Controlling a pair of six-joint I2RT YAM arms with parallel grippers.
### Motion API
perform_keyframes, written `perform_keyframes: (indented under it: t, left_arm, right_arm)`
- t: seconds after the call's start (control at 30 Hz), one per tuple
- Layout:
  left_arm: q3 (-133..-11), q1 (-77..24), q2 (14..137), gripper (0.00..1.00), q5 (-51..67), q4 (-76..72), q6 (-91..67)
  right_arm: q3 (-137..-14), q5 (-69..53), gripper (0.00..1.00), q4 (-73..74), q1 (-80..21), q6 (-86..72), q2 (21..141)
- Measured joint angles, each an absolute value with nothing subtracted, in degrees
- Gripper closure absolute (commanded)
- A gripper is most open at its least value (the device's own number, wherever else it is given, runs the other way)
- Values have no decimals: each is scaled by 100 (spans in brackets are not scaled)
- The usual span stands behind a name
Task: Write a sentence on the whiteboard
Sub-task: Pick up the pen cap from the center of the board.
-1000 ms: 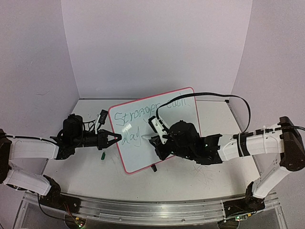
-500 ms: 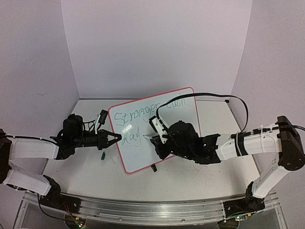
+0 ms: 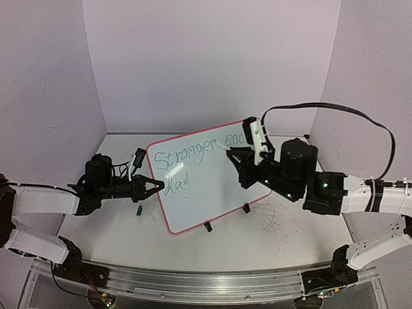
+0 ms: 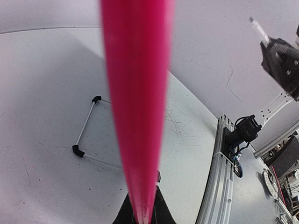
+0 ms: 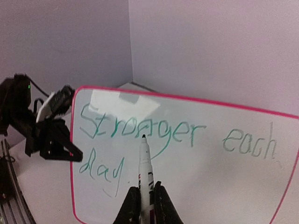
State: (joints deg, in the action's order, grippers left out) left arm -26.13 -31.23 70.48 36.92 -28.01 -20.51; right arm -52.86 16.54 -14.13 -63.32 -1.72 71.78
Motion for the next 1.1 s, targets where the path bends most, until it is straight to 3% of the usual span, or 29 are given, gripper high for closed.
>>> perform_keyframes:
  t: [0.4,0.67,0.83,0.87,0.93,0.97,1.1]
  left_arm:
    - [-2611,-3140,7041,80,3115,-2640,-1822]
    - [-2610,-3105,6810,55,2889,-2517,-1774]
    - [-2483,-3100,6227,46,2743,-2190,-1782]
    - [-2451,-3100,6070,42,2701,-2109,-1784]
    - [-2422,-3102,5712,23,2609,-1887,-1782]
    - [-2414,-3101,5542,20,2547,-1785,-1828]
    - [-2376,-3100,4865,19,2079,-1410,-2192]
  right_arm:
    - [-5269,2875,100,-895,-6204,90,6390]
    - [-5269,2939,100,-866,-6204,82,6202]
    - [-5269,2942,100,-847,-6204,83,6205]
    - [-5269,2943,100,-847,-6204,84,6208]
    - [-5269,2948,100,-847,-6204,87,6222]
    - [-5269,2953,100,-849,-6204,88,6237]
    - [-5269,2979,100,-841,-6204,106,6308]
